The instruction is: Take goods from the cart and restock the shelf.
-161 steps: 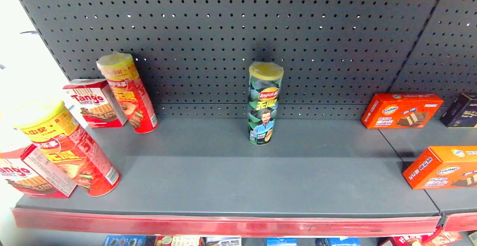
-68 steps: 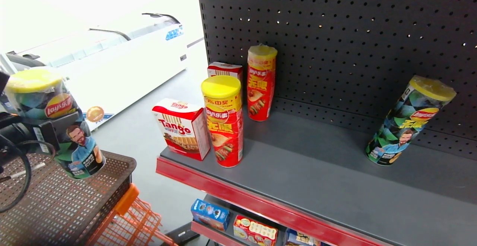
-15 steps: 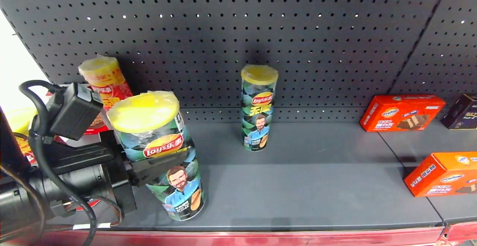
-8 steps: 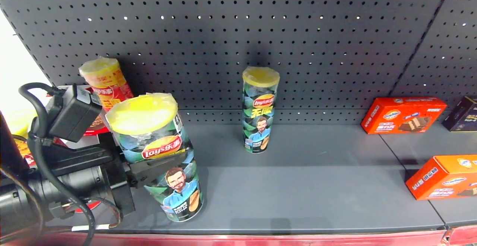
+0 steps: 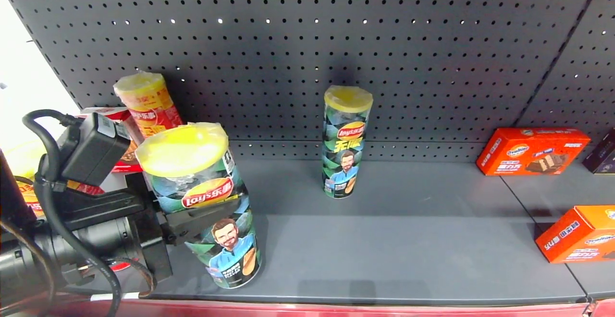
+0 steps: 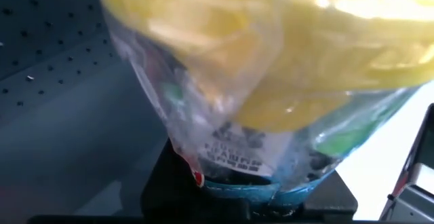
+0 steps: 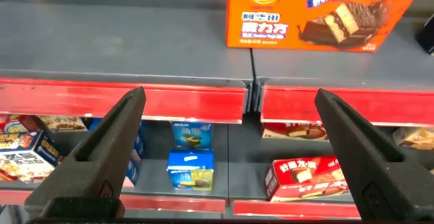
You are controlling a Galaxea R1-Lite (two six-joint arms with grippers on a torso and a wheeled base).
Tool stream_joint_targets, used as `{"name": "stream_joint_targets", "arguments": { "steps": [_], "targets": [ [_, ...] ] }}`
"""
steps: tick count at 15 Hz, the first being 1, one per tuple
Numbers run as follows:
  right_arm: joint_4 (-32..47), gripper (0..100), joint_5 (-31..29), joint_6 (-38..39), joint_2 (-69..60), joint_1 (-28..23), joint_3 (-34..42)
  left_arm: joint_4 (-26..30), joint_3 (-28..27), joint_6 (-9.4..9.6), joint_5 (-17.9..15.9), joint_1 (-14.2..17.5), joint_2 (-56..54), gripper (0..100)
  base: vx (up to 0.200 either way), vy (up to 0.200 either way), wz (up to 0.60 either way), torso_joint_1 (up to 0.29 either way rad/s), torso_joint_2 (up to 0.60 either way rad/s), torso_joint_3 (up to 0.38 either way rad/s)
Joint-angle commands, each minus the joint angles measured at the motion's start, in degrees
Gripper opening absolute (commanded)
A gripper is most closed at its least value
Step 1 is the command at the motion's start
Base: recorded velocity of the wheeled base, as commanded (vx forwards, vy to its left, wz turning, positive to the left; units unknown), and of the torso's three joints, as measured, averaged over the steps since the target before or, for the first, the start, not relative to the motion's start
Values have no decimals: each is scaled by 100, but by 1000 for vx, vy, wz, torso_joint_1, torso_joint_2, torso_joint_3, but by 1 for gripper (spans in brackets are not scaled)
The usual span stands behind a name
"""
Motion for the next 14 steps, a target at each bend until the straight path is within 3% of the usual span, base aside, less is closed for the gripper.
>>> {"name": "stream_joint_targets", "arguments": {
  "steps": [1,3,5,8,9,12,14],
  "targets": [
    [136,100,271,-10,1316,110,-1299,-73,72,-8,-75,4,-72,0,0,0,0,0,0,0],
    [110,100,1018,-195,2142,303,-1791,-223,389,1,-145,12,-178,0,0,0,0,0,0,0],
    [-119,100,1335,-344,2837,488,-2081,-249,556,-16,-145,21,-389,0,0,0,0,0,0,0],
    [-523,100,1396,-379,3505,927,-2195,-223,740,-34,-145,127,-626,0,0,0,0,0,0,0],
    [-1112,100,1352,-581,4261,1446,-2301,-214,775,-52,-137,144,-714,0,0,0,0,0,0,0],
    [-2246,100,1335,-608,5342,1736,-2371,-249,556,-52,-154,127,-591,0,0,0,0,0,0,0],
    [-2395,100,1326,-599,5588,1745,-2415,-232,406,-60,-145,127,-521,0,0,0,0,0,0,0]
  ]
}}
